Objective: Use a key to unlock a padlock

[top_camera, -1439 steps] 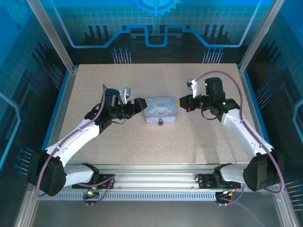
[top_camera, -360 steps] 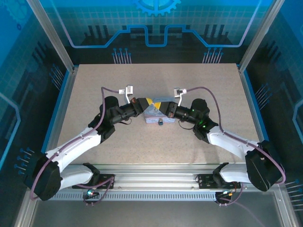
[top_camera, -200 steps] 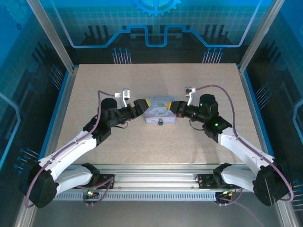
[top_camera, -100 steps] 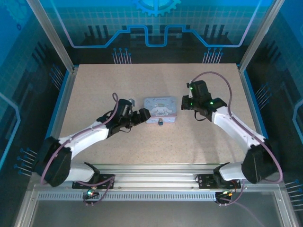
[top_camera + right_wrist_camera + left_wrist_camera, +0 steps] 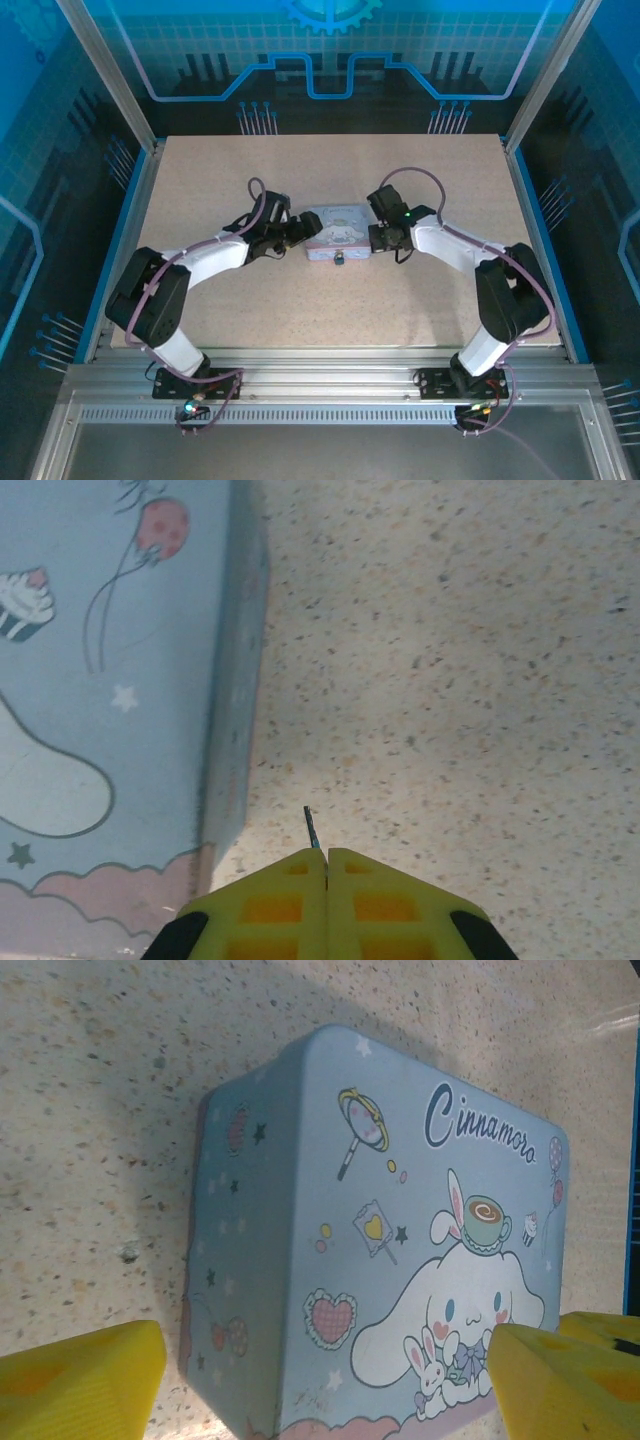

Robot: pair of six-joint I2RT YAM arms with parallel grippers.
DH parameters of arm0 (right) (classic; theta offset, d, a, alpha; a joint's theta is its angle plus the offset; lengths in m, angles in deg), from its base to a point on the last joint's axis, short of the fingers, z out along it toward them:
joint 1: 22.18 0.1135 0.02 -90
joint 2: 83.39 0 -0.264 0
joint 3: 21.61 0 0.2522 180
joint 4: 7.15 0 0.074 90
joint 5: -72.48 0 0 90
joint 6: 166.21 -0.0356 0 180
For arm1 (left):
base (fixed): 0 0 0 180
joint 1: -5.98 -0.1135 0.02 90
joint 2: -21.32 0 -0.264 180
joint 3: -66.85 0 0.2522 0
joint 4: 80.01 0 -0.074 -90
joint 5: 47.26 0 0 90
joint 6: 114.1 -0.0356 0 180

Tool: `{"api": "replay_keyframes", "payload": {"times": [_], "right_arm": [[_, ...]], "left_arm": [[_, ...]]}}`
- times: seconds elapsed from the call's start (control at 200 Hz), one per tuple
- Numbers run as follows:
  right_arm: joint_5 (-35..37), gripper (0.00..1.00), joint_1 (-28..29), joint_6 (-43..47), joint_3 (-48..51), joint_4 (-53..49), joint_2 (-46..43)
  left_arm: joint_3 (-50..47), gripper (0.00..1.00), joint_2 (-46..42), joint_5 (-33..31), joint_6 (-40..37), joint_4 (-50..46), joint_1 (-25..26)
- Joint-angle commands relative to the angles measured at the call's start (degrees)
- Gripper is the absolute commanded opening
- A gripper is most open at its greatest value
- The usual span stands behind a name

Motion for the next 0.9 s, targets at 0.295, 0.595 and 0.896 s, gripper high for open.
{"api": "replay_keyframes", "payload": {"times": [0.295, 0.595, 0.896], "right_arm": [[-1.85, 0.00, 4.61, -0.20, 0.48, -0.80, -2.93], [1.60, 0.00, 1.55, 0.73, -2.08, -4.05, -5.03], [0.38, 0.00, -5.30, 2.40, -11.66, -2.85, 3.05]], "left_arm": [[3.50, 0.86, 2.64, 4.43, -3.23, 2.85, -2.03], [-7.02, 0.99, -9.89, 3.42, -4.07, 3.73, -1.38], [-19.88, 0.99, -18.69, 0.70, -4.78, 13.21, 7.02]]}}
